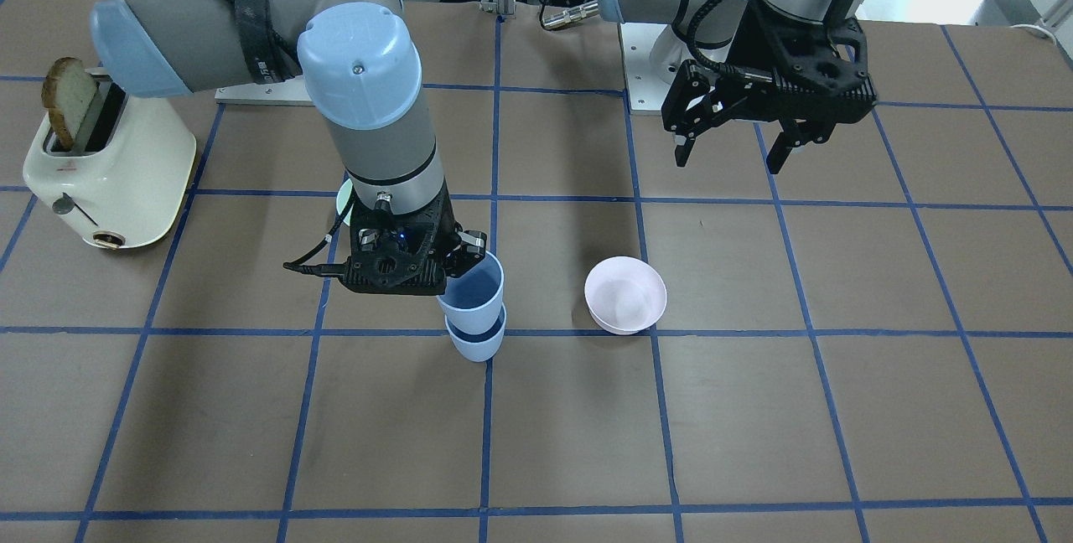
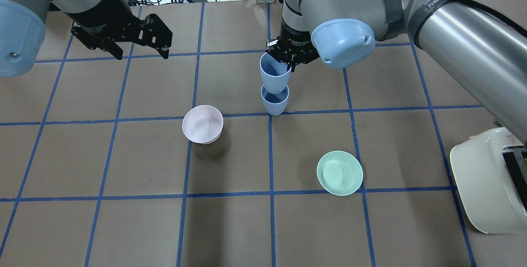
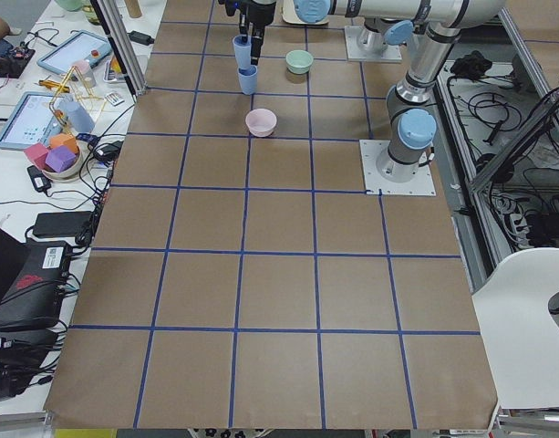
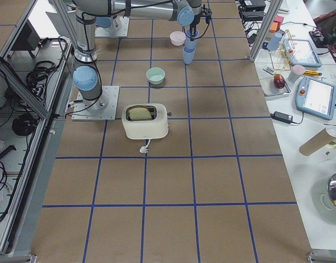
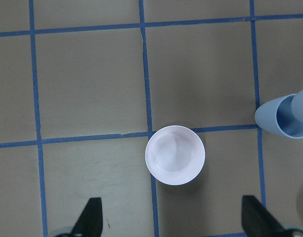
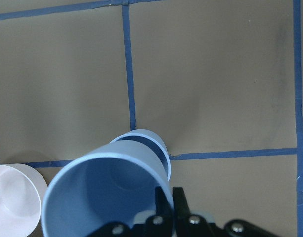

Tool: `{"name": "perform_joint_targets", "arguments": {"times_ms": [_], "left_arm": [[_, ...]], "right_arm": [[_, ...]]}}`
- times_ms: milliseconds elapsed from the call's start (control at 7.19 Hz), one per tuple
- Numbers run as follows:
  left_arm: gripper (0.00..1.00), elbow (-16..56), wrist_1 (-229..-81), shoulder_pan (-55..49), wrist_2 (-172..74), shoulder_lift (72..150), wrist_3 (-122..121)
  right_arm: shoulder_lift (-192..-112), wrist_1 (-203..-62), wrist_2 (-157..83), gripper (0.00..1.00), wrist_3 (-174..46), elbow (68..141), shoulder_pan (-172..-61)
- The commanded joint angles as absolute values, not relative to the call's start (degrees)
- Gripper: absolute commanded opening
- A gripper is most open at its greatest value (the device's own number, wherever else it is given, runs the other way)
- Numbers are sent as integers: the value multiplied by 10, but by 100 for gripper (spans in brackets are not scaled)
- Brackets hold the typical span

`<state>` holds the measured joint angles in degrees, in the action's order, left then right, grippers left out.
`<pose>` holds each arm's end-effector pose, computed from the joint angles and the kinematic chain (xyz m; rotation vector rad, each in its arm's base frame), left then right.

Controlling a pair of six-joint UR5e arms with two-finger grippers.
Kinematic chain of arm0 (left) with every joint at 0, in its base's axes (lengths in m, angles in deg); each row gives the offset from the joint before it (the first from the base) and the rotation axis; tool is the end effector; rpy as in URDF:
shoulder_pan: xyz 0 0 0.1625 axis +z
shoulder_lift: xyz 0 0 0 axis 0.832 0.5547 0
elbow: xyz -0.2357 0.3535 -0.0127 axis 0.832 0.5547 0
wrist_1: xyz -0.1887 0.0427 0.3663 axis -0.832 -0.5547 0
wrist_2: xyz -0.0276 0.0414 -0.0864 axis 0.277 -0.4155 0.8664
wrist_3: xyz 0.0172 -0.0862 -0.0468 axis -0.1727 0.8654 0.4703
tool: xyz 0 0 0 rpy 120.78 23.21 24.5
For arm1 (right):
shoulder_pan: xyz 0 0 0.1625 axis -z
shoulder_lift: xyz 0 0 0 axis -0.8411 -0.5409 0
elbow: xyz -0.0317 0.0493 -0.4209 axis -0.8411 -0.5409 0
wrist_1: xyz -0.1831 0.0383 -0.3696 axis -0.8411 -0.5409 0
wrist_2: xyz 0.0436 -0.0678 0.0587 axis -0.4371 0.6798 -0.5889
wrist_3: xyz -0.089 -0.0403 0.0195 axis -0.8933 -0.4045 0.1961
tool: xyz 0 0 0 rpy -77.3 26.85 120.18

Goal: Stack blue cups with both arms

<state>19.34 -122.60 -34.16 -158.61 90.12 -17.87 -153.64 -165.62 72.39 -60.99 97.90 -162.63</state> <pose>-0.1404 -0.4917 0.5129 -0.0787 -3.1050 0.2175 0.2995 -0.5629 0.3763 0.1061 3.0509 -0.1058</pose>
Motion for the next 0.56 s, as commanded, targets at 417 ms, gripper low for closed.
{"name": "perform_joint_targets", "arguments": {"times_ms": [417], "left_arm": [[100, 184, -1269, -339, -1589, 898, -137]], "right_arm": [[-1527, -1658, 722, 9, -602, 982, -1628]]}}
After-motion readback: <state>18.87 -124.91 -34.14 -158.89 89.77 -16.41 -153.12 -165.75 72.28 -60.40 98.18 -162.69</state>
